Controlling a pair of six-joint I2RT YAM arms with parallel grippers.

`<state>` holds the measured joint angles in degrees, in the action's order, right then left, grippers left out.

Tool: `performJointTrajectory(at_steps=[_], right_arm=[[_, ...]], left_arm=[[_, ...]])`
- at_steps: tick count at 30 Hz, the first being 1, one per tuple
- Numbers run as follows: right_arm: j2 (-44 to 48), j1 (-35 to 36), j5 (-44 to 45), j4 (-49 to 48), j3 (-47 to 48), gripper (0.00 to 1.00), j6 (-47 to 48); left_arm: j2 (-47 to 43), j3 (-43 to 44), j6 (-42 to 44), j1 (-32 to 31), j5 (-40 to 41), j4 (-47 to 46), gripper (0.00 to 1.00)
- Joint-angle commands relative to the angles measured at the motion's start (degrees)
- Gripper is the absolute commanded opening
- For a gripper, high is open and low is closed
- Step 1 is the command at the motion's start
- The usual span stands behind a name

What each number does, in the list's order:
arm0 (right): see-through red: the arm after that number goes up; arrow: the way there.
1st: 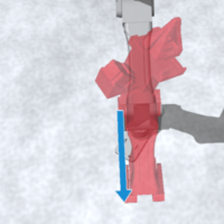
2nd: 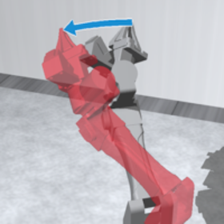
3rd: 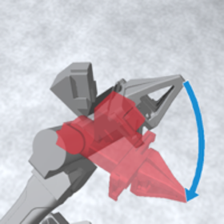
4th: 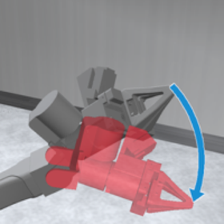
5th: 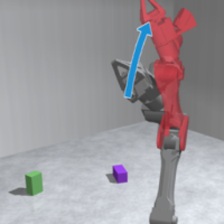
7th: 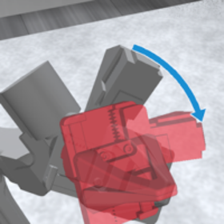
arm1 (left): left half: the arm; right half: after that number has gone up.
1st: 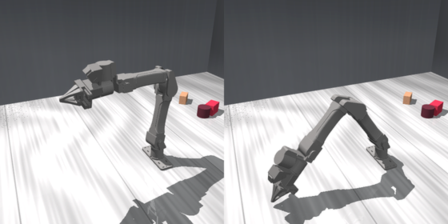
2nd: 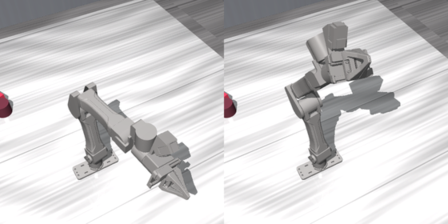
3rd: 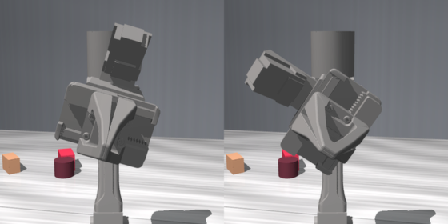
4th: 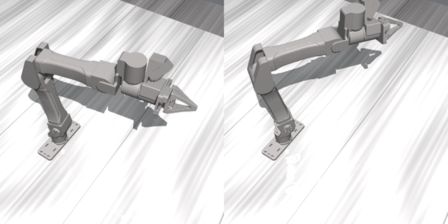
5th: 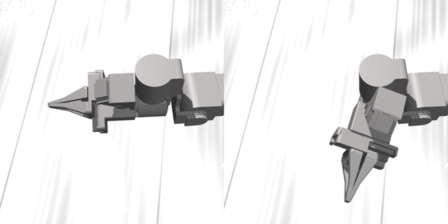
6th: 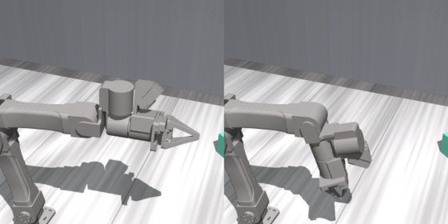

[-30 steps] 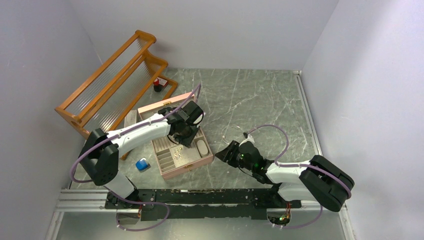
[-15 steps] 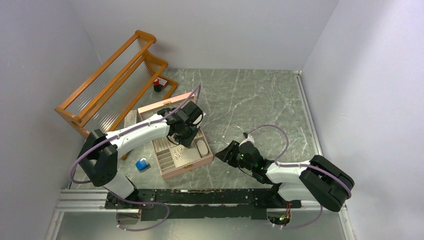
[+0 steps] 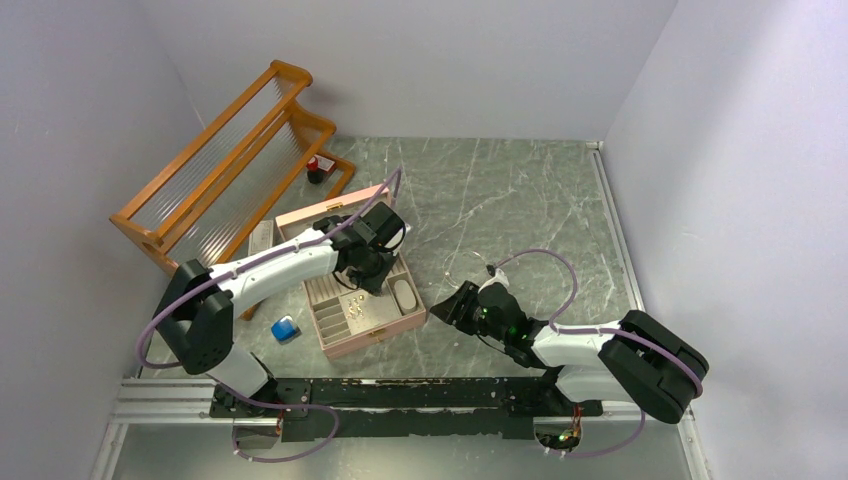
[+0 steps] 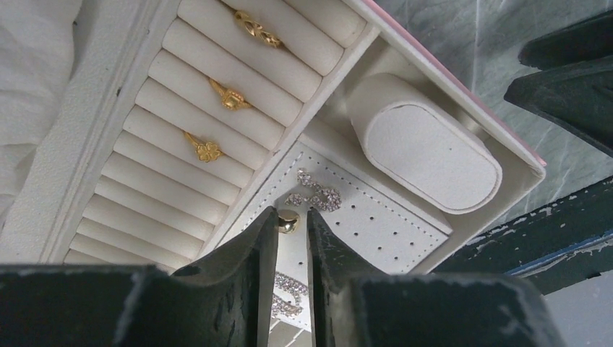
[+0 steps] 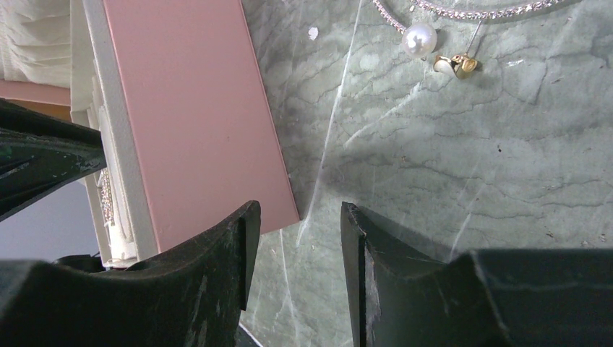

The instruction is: Organize the mixed jewelry

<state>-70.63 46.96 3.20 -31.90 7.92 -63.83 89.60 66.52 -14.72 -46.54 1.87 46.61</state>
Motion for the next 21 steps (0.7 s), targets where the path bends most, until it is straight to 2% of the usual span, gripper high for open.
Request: performJointTrajectory(at_steps=[1,6,21], right_arm=[[-0.21,0.41,0.75,-1.76,0.26,0.49,0.38],[-0.06,0.41,0.9,-1.85,0.25,0.49,0.29],[0.1,0.39,0.78,-1.71,0.23,0.49,0.38]], left_arm=[[-2.13,0.01,0.01,-0.38,-1.96,0.65,0.27],[-2.26,-0.17,-0.32,-0.39,0.99,1.56,0.25],[-3.12,1.59,-0.46,-0.39,1.49,1.64,0.24]])
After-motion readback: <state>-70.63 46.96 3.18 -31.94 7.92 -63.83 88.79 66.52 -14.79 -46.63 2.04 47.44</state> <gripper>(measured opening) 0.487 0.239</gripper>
